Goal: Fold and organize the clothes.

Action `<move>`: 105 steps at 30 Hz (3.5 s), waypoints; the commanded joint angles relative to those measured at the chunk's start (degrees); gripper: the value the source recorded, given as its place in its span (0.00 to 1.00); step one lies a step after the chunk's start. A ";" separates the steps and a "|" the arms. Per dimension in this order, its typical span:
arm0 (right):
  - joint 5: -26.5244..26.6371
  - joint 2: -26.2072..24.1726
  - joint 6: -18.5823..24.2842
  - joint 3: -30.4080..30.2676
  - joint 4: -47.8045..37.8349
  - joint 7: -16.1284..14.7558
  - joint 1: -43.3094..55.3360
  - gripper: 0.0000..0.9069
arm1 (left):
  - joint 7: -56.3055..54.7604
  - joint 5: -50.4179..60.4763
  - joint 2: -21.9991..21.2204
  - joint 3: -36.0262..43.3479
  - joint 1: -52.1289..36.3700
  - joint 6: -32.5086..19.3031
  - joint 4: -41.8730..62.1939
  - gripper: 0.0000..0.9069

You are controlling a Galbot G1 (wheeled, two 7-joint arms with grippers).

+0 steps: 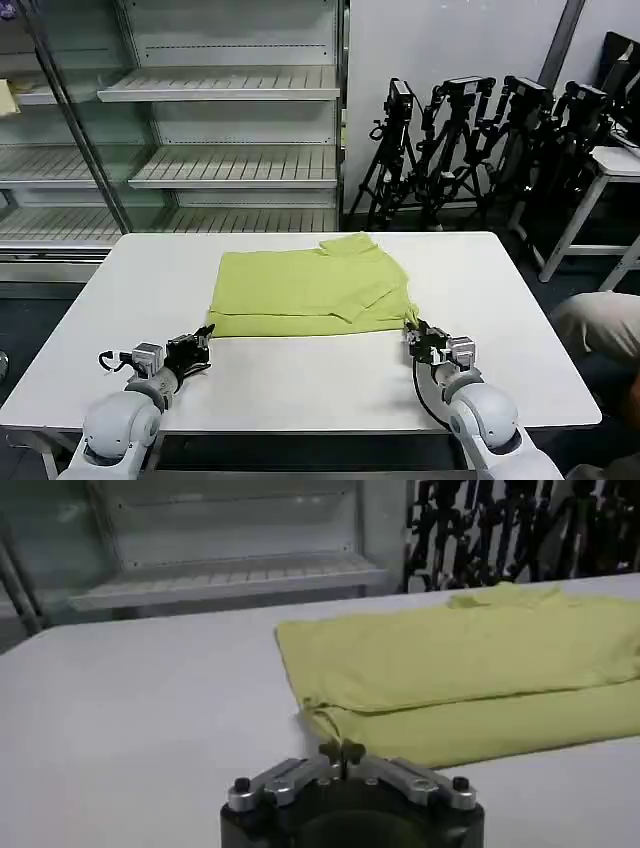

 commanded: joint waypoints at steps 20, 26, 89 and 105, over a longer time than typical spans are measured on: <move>-3.65 -2.50 1.19 8.86 21.03 -0.52 -24.85 0.00 | 0.57 -0.05 -1.00 -3.34 13.53 -0.06 -12.73 0.01; -7.45 -2.38 3.87 11.50 24.97 -0.74 -32.23 0.00 | 2.09 0.16 -1.87 -6.22 20.04 -1.15 -15.30 0.01; 3.00 5.35 -0.45 -10.11 -6.60 13.50 21.17 1.00 | 0.47 -7.93 10.50 7.99 -14.41 -2.45 8.68 1.00; 4.42 9.26 -0.50 -11.31 -24.95 12.99 28.86 1.00 | -2.65 -12.50 7.23 15.09 -26.86 0.02 23.70 1.00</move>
